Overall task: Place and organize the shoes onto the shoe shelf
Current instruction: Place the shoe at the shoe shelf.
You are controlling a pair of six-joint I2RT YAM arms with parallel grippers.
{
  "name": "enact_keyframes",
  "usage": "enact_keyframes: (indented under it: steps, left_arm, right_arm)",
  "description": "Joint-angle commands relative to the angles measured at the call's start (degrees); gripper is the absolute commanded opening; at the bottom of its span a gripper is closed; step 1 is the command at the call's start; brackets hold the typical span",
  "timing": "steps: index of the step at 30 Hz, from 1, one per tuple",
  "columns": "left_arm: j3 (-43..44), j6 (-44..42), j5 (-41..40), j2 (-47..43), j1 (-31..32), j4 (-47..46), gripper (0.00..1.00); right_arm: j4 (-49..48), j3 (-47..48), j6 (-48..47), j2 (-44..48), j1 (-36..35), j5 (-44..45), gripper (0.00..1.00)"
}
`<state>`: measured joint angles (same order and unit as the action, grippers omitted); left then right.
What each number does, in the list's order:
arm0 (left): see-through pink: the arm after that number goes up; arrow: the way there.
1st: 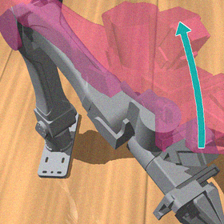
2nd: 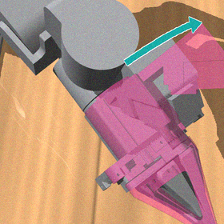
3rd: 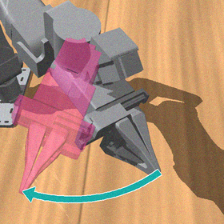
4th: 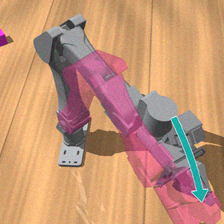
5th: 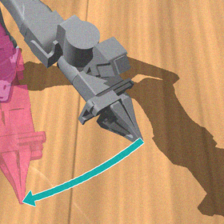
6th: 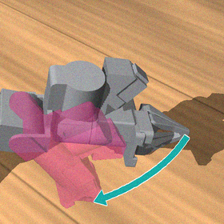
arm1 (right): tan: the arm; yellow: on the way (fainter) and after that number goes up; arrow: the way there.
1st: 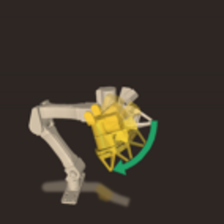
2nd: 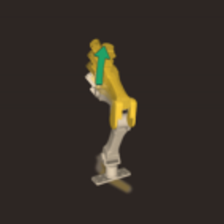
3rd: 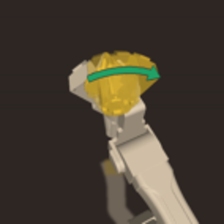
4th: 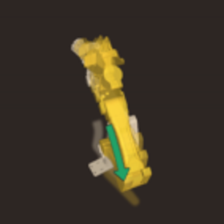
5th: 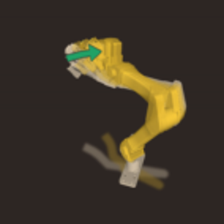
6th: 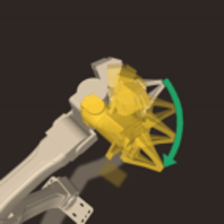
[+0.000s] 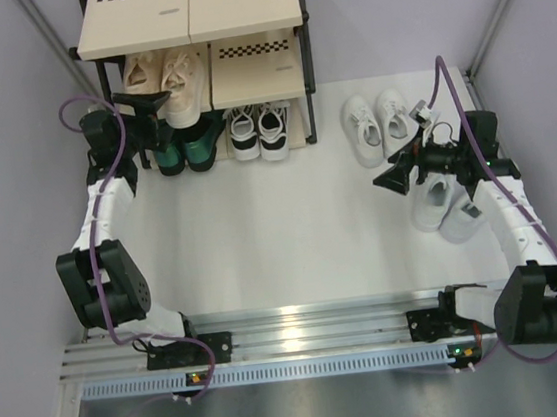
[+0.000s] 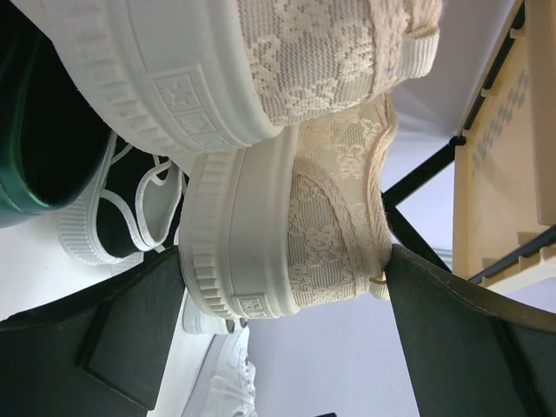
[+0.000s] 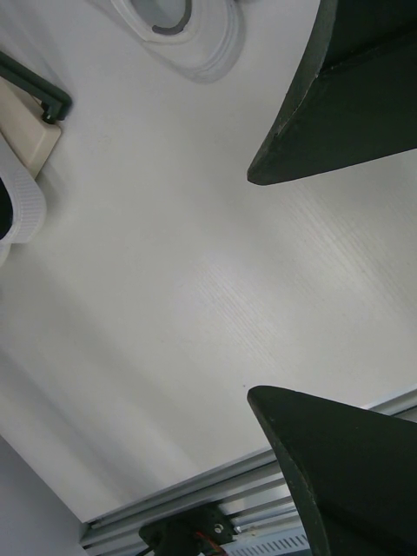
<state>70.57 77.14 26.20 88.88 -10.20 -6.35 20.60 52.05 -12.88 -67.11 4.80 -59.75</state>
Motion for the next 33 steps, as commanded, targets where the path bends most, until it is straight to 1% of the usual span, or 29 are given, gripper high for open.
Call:
enact_keyframes:
  steps: [1,6,10,17,21,22,24,30,33]
  left_arm:
    - [-1.30,-0.15,2.63,-3.71,-0.44,-10.41,0.98]
    - [-2.27,0.73,4.12,-3.28,-0.61,-14.83,0.98]
    - [-3.76,0.03,3.95,-4.06,-0.79,-14.57,0.98]
    - [-7.81,2.13,2.46,-4.86,-1.40,-21.33,0.95]
    - [-10.00,4.06,3.07,-4.94,-1.49,-29.75,0.94]
    - [-11.31,4.59,2.81,-4.95,-1.49,-32.73,0.92]
    - [-12.03,4.95,2.46,-5.91,-1.76,-32.94,0.91]
    - [-13.26,1.96,3.33,-7.58,-2.37,-24.77,0.92]
    - [-14.66,1.09,4.30,-8.19,-2.37,-24.24,0.93]
  right_arm:
    - [-2.32,-0.20,-1.18,1.81,1.00,-1.87,0.99]
    - [-2.32,-0.11,-1.35,1.72,1.00,-2.13,0.99]
    - [-1.88,0.07,-1.70,1.46,1.00,-2.22,0.99]
    - [-1.00,0.33,-2.67,1.11,1.00,-3.18,1.00]
    - [-1.18,0.16,-2.76,1.46,1.09,-3.01,0.99]
    - [-1.18,0.24,-2.76,1.46,1.00,-3.09,0.99]
    - [-1.09,0.15,-2.85,1.37,1.00,-3.01,0.99]
    - [-1.09,0.24,-2.85,1.55,1.00,-3.10,0.99]
    - [-0.91,0.33,-3.20,1.90,1.00,-2.92,0.99]
